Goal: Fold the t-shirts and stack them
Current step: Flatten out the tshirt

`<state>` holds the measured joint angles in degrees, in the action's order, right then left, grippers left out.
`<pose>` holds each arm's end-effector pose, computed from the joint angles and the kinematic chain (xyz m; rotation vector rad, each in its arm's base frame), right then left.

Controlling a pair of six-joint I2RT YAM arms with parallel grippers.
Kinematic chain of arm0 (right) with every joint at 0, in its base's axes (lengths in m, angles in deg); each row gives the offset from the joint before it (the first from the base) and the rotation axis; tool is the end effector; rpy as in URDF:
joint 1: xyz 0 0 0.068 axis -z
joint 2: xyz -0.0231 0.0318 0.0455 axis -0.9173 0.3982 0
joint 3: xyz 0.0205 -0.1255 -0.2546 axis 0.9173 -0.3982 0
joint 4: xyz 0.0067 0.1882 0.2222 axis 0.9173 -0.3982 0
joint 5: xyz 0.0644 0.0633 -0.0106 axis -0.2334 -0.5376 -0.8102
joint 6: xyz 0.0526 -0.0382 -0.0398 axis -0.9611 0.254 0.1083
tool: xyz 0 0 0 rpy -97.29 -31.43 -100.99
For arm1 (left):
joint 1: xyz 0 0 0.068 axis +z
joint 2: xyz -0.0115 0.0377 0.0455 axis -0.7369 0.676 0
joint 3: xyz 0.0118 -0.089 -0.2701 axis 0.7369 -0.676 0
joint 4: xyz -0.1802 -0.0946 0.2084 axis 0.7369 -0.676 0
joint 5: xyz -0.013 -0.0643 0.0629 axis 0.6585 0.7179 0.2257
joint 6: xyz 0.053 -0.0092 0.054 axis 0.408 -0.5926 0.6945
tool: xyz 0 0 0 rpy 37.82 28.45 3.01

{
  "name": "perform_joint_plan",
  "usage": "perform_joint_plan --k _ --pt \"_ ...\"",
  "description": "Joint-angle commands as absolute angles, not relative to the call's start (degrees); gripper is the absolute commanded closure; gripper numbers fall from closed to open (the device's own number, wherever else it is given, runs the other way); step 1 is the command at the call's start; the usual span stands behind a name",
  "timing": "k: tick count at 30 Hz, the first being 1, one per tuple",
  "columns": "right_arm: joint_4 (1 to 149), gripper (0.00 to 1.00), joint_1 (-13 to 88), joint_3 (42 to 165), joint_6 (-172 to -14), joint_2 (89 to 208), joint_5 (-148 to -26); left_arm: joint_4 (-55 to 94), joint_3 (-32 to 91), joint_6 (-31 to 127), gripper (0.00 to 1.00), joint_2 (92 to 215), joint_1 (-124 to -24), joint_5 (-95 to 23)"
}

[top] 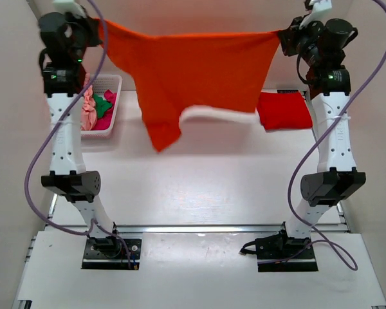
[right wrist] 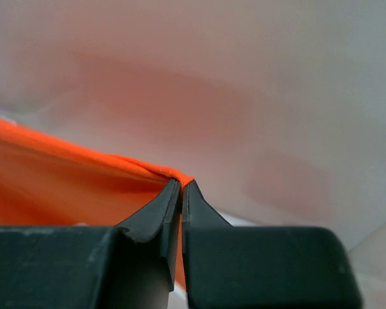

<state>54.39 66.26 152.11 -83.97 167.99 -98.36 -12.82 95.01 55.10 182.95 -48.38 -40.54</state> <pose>0.4359 0.0231 0.5567 -0.2977 1.5025 0.2252 0.4310 -0.0113 0.5847 0.0056 1.5324 -0.1305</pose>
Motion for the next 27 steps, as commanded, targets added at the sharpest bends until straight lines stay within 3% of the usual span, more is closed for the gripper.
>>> perform_joint_plan --k 1,6,10,16,19,23,27 --pt "59.45 1.00 69.25 154.40 -84.65 164.43 -98.68 -5.19 100.78 51.92 1.00 175.17 -45.27 -36.97" --pt "61.29 1.00 69.87 144.12 -83.95 160.31 -98.69 -7.21 91.60 55.34 1.00 172.19 -52.20 -39.51" --pt "67.00 1.00 70.48 127.19 -83.51 155.39 -100.27 -2.30 66.14 61.49 1.00 161.49 -59.50 -46.96" --pt "70.00 1.00 71.28 102.05 -82.97 145.01 -99.74 -0.27 31.03 55.99 1.00 141.00 -69.87 -52.43" --pt "66.68 1.00 69.88 92.55 -83.24 139.04 -98.87 -4.73 13.82 48.97 1.00 128.17 -70.33 -50.34" --pt "61.50 1.00 66.72 80.84 -83.94 130.09 -95.71 -13.17 2.36 43.67 1.00 112.89 -67.08 -44.81" --pt "55.87 1.00 66.89 70.81 -89.56 123.04 -95.43 -19.77 -5.90 39.72 1.00 106.88 -68.21 -38.39"
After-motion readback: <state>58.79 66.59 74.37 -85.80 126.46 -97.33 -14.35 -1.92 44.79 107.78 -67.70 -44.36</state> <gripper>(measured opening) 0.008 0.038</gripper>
